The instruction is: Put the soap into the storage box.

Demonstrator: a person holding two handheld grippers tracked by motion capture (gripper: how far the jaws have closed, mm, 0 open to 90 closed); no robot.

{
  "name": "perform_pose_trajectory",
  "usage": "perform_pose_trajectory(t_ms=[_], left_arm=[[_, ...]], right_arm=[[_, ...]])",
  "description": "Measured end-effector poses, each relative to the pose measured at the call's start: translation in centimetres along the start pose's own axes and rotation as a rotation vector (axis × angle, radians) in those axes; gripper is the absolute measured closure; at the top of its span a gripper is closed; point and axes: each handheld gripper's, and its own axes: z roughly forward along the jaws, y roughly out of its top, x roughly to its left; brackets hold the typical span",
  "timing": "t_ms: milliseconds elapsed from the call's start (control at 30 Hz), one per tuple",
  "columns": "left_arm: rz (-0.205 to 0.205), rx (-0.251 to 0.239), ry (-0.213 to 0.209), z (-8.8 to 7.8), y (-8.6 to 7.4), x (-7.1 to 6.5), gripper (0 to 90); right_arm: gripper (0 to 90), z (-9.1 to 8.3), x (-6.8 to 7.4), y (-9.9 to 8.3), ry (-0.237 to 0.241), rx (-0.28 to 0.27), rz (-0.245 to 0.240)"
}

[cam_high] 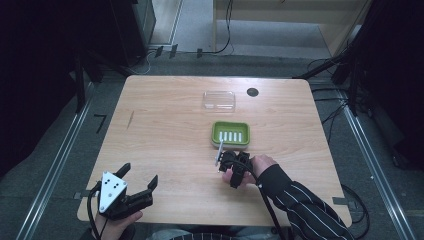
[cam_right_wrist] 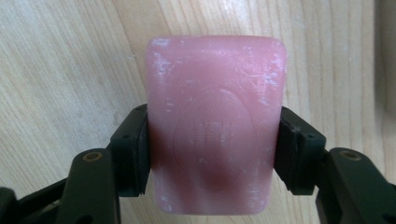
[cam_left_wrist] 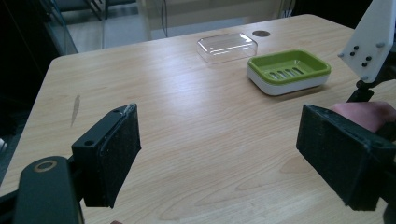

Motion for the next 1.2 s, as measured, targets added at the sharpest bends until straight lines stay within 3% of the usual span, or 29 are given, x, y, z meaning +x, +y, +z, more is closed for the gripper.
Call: perform_pose_trajectory(t_ms=[1200], left_arm=[[-0.006, -0.002, -0.001, 0.0, 0.0, 0.0, 14.1]], right_arm=[[38.8, -1.6, -2.5, -1.7, -0.042, -0.025, 0.048]])
